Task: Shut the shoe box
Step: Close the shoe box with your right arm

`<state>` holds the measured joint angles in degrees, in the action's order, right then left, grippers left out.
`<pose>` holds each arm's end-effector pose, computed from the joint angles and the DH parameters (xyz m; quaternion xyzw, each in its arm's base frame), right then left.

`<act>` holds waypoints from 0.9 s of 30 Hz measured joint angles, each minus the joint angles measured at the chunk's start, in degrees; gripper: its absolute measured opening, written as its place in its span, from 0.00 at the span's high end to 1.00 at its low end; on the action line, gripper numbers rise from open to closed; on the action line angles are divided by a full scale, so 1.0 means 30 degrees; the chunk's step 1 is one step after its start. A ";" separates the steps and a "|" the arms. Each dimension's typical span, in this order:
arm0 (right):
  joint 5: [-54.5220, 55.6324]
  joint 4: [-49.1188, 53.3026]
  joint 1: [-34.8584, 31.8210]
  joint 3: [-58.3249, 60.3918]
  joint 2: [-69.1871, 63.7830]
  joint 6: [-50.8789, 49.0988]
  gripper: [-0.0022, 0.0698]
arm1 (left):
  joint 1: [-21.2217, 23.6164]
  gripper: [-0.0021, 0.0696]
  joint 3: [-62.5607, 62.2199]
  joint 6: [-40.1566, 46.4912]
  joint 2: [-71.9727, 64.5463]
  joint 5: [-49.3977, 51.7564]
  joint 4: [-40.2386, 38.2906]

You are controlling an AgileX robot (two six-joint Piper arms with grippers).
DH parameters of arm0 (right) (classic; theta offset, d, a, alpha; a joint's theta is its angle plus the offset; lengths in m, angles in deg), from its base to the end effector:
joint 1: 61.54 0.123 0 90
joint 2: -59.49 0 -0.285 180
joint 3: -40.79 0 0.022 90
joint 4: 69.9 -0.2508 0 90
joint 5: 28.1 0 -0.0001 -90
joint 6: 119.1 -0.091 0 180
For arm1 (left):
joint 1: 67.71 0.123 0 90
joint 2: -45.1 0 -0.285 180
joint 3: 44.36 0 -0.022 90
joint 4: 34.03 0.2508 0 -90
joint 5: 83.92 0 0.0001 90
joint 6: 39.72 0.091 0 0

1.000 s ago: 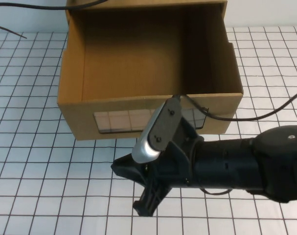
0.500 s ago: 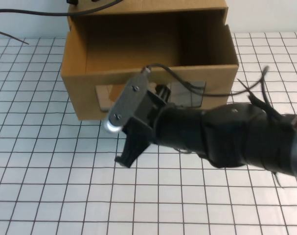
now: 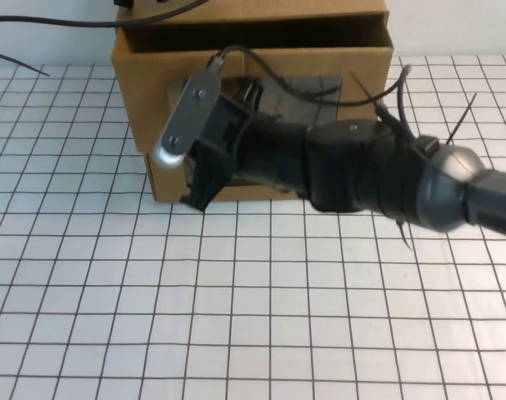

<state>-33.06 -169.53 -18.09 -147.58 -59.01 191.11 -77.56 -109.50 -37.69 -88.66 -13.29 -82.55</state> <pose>0.3319 0.3252 0.2779 -0.5101 0.6360 0.0995 0.5705 0.4534 -0.1440 0.3988 0.0956 0.8493 -0.4315 0.2887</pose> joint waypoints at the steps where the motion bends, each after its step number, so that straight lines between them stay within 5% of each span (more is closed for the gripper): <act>1: -0.0111 0.0000 -0.0244 -0.0318 -0.0234 0.0000 0.99 | 0.0000 0.98 0.0000 0.0000 0.0000 0.0000 0.0000; 16: -0.0765 0.0000 -0.1656 -0.3104 -0.2145 -0.0066 0.99 | 0.0000 0.98 0.0000 0.0075 0.0000 0.0000 -0.0036; 27: -0.2019 0.0000 -0.1696 -0.2701 -0.0278 -0.3876 0.99 | 0.0118 0.98 0.0136 0.1429 0.1150 0.0380 0.0646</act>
<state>-39.11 -169.53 -23.17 -155.68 -59.84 179.48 -77.21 -109.10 -33.40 -85.21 -12.15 -80.61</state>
